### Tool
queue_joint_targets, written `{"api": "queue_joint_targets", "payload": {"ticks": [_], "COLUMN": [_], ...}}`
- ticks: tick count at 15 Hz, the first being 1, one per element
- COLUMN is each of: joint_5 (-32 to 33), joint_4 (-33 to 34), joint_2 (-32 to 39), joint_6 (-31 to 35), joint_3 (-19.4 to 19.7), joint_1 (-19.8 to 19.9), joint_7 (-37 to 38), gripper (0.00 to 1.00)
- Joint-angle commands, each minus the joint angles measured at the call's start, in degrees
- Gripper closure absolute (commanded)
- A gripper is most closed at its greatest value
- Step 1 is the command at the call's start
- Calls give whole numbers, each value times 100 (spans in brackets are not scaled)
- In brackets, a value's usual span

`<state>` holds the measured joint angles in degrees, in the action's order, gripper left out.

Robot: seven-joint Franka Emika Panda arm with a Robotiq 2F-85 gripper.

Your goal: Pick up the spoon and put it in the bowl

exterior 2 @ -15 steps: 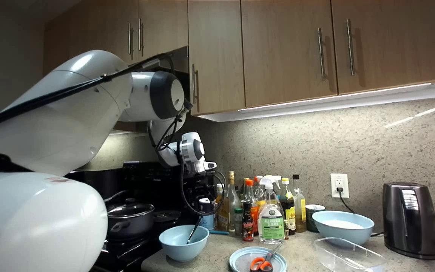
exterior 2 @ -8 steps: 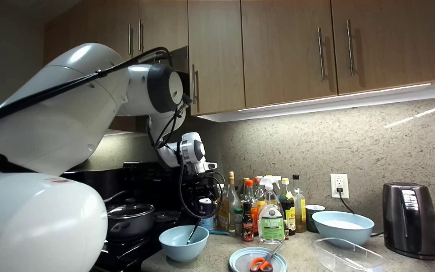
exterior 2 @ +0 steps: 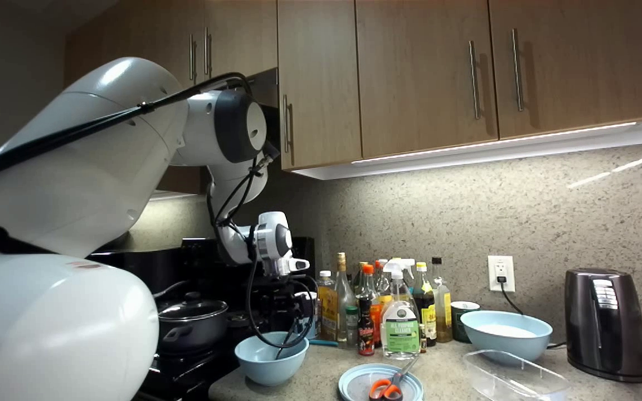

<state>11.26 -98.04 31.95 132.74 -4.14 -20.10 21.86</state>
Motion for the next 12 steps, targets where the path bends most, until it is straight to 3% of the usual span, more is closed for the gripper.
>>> {"api": "queue_joint_targets", "payload": {"ticks": [1,2,3,7,8,10,12], "joint_5": [-39,14,-30,-12,-29,-9,-18], "joint_4": [-804,-880,-396,-563,-562,-548,-529], "joint_2": [-397,-424,-104,-191,-187,-183,-174], "joint_6": [531,623,353,523,584,663,712], "joint_3": [30,91,42,86,73,108,125], "joint_1": [-19,-66,-29,-42,-25,-40,-41], "joint_7": [150,276,22,118,92,160,187], "gripper": [0,0,0,2,26,31,45]}}
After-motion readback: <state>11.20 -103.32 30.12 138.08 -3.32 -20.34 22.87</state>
